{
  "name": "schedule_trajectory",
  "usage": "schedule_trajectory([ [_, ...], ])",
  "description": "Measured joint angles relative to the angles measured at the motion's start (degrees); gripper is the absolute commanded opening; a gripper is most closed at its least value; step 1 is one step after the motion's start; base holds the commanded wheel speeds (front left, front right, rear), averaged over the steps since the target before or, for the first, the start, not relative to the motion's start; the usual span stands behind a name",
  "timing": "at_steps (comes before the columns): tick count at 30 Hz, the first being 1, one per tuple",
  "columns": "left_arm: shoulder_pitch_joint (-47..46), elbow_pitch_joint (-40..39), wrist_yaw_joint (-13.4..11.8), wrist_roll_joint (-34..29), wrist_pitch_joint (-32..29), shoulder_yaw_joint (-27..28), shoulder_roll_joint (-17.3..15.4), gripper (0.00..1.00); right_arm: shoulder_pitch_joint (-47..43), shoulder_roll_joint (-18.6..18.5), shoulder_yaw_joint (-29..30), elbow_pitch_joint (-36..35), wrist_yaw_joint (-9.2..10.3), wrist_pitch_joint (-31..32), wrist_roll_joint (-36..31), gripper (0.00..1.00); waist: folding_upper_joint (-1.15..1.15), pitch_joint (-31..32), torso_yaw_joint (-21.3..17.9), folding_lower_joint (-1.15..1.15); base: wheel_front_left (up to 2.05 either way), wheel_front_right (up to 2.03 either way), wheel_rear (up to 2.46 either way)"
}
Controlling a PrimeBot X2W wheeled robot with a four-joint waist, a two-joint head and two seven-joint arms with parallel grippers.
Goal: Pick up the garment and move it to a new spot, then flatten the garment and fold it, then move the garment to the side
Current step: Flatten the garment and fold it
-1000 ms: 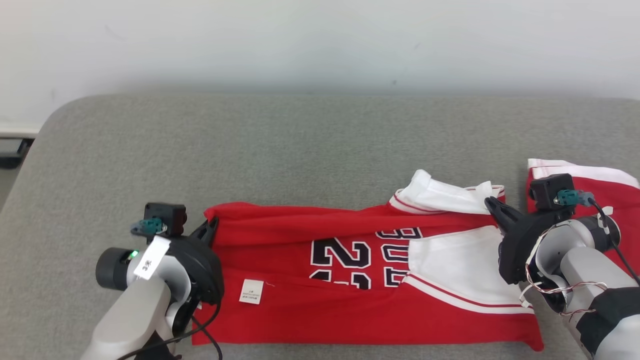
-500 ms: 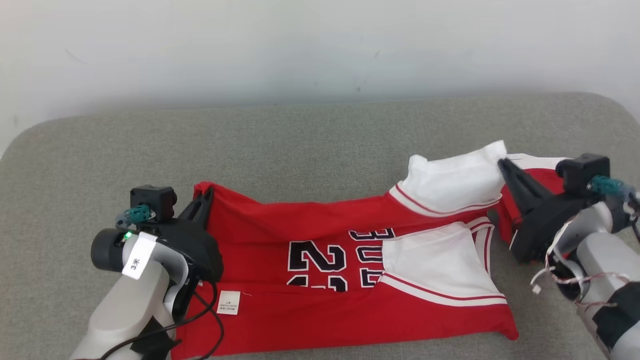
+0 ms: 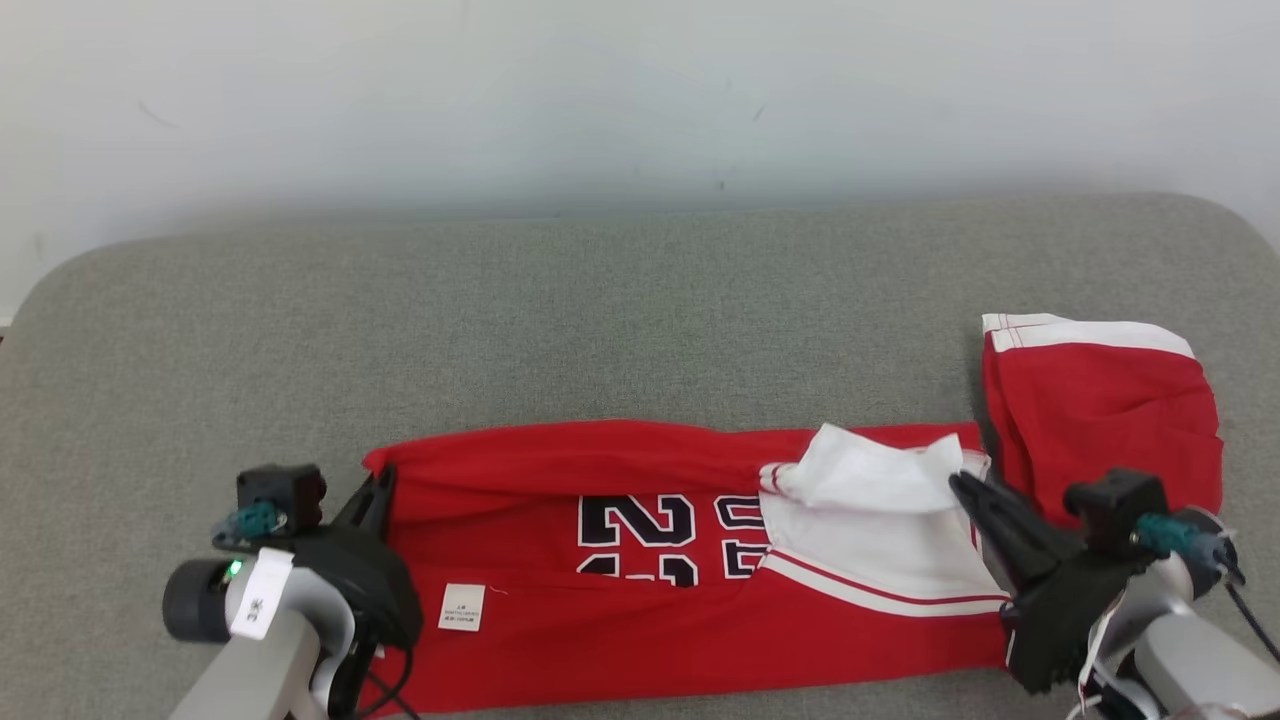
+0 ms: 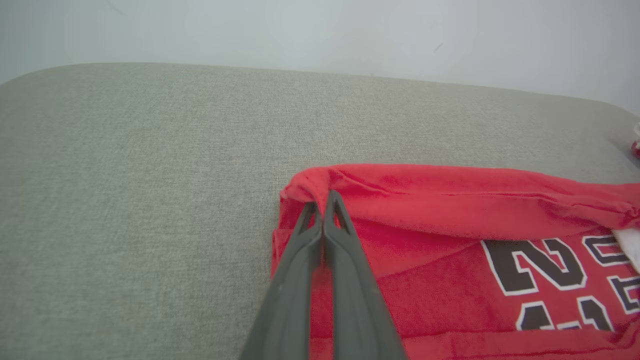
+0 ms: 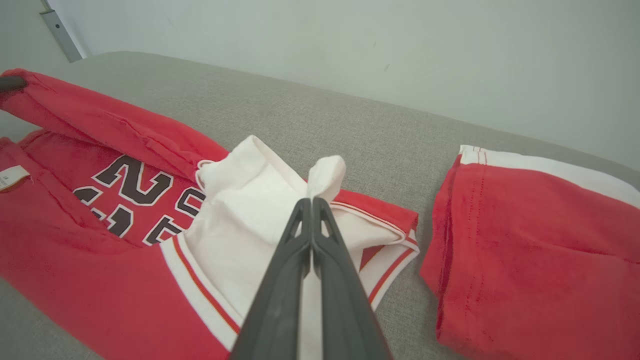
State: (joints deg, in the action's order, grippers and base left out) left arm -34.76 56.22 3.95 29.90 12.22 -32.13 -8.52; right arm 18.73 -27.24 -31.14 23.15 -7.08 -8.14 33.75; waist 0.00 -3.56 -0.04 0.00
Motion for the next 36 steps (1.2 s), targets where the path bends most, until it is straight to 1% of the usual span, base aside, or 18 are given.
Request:
schedule_trajectory([
  [4, 2.13, 0.45, -0.46, 0.81, 0.49, 0.53, -0.14, 0.00, -3.70, -0.64, -0.34, -2.93, 0.00, -0.02, 0.04, 0.00, 0.00, 0.79, -0.30, 0.00, 0.00, 0.00, 0.00],
  [11, 4.07, 1.16, -0.42, 0.80, 0.53, 0.18, -0.30, 0.00, -6.62, -1.58, -1.79, -4.94, 0.02, 1.16, -0.08, 0.00, 0.00, 1.57, -1.16, 0.00, 0.00, 0.00, 0.00],
  [12, 4.07, 1.35, -0.43, 0.79, 0.71, 0.14, -0.31, 0.03, -6.88, -1.66, -2.12, -5.01, 0.03, 1.48, -0.07, 0.00, 0.00, 1.66, -1.29, 0.00, 0.00, 0.00, 0.00],
  [13, 4.07, 1.60, -0.49, 0.67, 0.76, -0.02, -0.37, 0.27, -7.09, -1.67, -2.30, -5.15, 0.05, 1.71, -0.07, 0.00, 0.00, 1.74, -1.42, 0.00, 0.00, 0.00, 0.00],
  [14, 4.07, 1.81, -0.49, 0.40, 0.76, -0.25, -0.48, 0.84, -7.34, -1.81, -2.57, -5.45, 0.08, 2.18, -0.12, 0.00, 0.00, 1.80, -1.55, 0.00, 0.00, 0.00, 0.00],
  [15, 4.07, 1.90, -0.60, 0.21, 0.76, -0.30, -0.59, 1.00, -7.78, -2.03, -2.69, -5.90, 0.10, 2.41, -0.16, 0.02, 0.00, 1.83, -1.64, 0.00, 0.00, 0.00, 0.00],
  [16, 4.05, 2.02, -1.14, 0.16, 0.77, -0.31, -0.64, 1.00, -8.06, -2.23, -2.90, -6.19, 0.15, 2.88, -0.21, 0.07, 0.00, 1.82, -1.67, 0.00, 0.00, 0.00, 0.00],
  [17, 4.05, 2.27, -1.47, -0.10, 0.77, -0.43, -0.79, 1.00, -8.11, -2.52, -3.28, -6.39, 0.34, 3.28, -0.69, 0.07, 0.00, 1.80, -1.68, 0.00, 0.00, 0.00, 0.00],
  [18, 4.05, 2.52, -1.83, -0.34, 0.77, -0.40, -1.02, 1.00, -8.11, -2.67, -3.45, -6.49, 0.57, 3.74, -1.09, 0.25, 0.00, 1.80, -1.68, 0.00, 0.00, 0.00, 0.00],
  [19, 4.05, 2.71, -2.19, -0.45, 0.78, -0.45, -1.22, 1.00, -8.12, -2.89, -3.64, -6.54, 0.80, 4.21, -1.25, 0.40, 0.00, 1.82, -1.67, 0.00, 0.00, 0.00, 0.00],
  [20, 4.05, 2.98, -2.25, -0.51, 0.77, -0.55, -1.48, 1.00, -8.17, -3.16, -3.81, -6.62, 0.89, 4.65, -1.57, 1.00, 0.00, 1.85, -1.66, 0.00, 0.00, 0.00, 0.00],
  [23, 4.06, 3.92, -2.57, -0.71, 0.79, -0.71, -1.99, 1.00, -8.69, -3.80, -4.14, -6.61, 1.14, 5.69, -2.14, 1.00, 0.01, 2.23, -1.57, 0.00, 0.00, 0.00, 0.00],
  [25, 4.09, 4.39, -3.77, -0.71, 0.92, -0.45, -2.30, 1.00, -9.03, -4.15, -4.46, -6.62, 1.55, 6.28, -2.30, 1.00, 0.01, 2.68, -1.48, 0.00, 0.00, 0.00, 0.00],
  [27, 4.38, 4.66, -4.91, -0.70, 0.96, 0.05, -2.79, 1.00, -9.00, -4.90, -5.38, -6.91, 1.54, 7.15, -3.64, 1.00, 0.01, 3.21, -1.40, 0.00, 0.00, 0.00, 0.00],
  [30, 5.64, 4.52, -5.95, -0.46, 1.43, 0.98, -3.21, 1.00, -9.27, -5.83, -5.97, -7.16, 1.57, 7.68, -4.37, 1.00, 0.01, 4.13, -1.26, -0.01, 0.00, 0.00, 0.00],
  [33, 6.61, 2.75, -6.53, -0.19, 1.79, 2.11, -3.32, 1.00, -10.29, -5.35, -4.15, -8.43, 3.19, 6.98, -3.44, 1.00, 0.01, 5.24, -1.16, 0.00, 0.00, 0.00, 0.00],
  [36, 7.87, -0.63, -6.78, 0.13, 2.11, 2.97, -3.23, 1.00, -10.40, -3.31, -1.14, -9.83, 5.38, 5.02, -0.99, 1.00, 0.01, 6.54, -1.18, -0.01, 0.00, 0.00, 0.00],
])
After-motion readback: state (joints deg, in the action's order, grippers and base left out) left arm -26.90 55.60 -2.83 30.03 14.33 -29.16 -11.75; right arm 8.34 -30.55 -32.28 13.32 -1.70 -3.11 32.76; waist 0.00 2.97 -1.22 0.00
